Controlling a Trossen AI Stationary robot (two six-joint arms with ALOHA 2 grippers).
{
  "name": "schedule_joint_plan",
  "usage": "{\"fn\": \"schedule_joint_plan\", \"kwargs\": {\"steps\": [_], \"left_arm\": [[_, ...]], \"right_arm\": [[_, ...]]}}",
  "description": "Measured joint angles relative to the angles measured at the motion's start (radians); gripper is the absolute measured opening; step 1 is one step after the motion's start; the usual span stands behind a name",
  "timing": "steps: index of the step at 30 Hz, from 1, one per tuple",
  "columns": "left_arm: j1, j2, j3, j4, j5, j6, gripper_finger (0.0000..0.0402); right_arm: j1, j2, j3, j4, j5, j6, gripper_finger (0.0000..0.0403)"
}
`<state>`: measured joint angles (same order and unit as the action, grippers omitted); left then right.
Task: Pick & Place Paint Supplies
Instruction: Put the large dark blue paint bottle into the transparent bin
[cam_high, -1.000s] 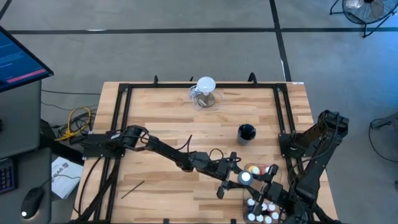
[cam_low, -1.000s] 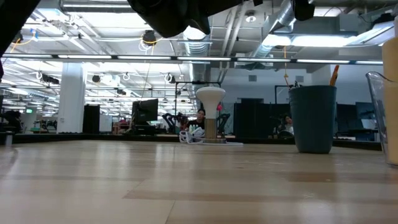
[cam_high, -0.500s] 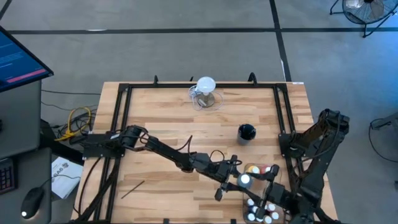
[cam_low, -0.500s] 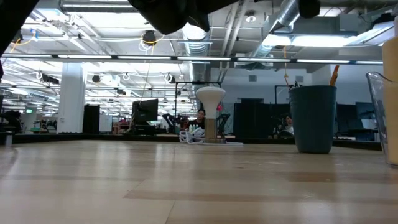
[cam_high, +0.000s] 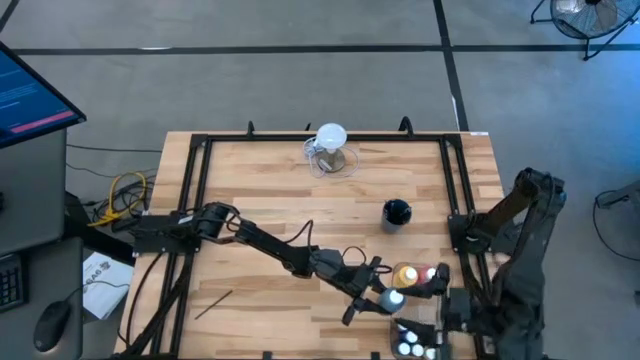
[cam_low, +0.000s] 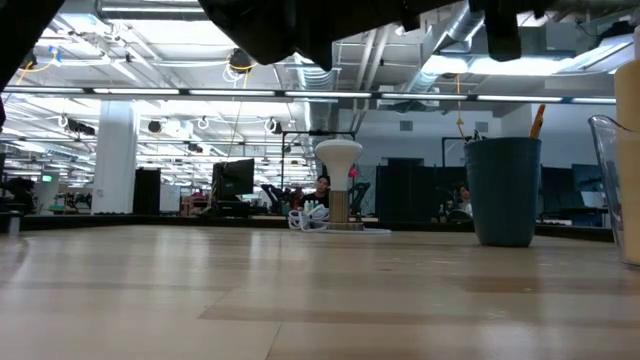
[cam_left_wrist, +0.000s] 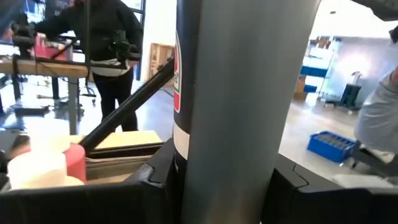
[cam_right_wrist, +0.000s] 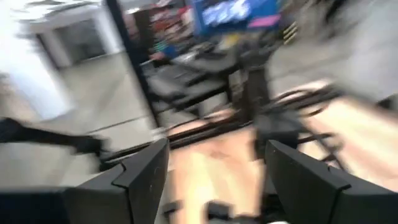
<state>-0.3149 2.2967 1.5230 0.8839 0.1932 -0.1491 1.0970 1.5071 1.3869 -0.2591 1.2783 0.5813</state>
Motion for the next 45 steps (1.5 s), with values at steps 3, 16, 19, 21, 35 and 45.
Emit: {"fn": "schedule_joint_plan", "kwargs": {"steps": [3, 16, 19, 21, 35, 45], "left_arm": [[-0.001, 0.000, 0.000, 0.002, 0.026, -0.028, 0.0122], [-0.033, -0.001, 0.001, -0.022, 0.021, -0.016, 0.0121], [-0.032, -0.001, 0.001, -0.030, 0.017, -0.020, 0.0121], [-0.031, -0.001, 0.001, -0.031, 0.016, -0.022, 0.0121], [-0.034, -0.001, 0.000, -0.036, 0.010, -0.046, 0.0120], [-0.031, -0.004, 0.003, -0.044, 0.000, -0.043, 0.0120]], "right_arm": [[-0.027, -0.054, 0.048, -0.116, -0.187, 0.128, 0.0259], [-0.281, -0.112, 0.242, -0.840, -0.866, 0.744, 0.0259], [-0.299, -0.112, 0.249, -0.808, -0.948, 0.722, 0.0259], [-0.315, -0.099, 0.249, -0.802, -1.001, 0.723, 0.0259], [-0.378, 0.010, 0.249, -0.733, -1.193, 0.651, 0.0260], [-0.373, 0.020, 0.275, -0.736, -1.209, 0.619, 0.0261]]}}
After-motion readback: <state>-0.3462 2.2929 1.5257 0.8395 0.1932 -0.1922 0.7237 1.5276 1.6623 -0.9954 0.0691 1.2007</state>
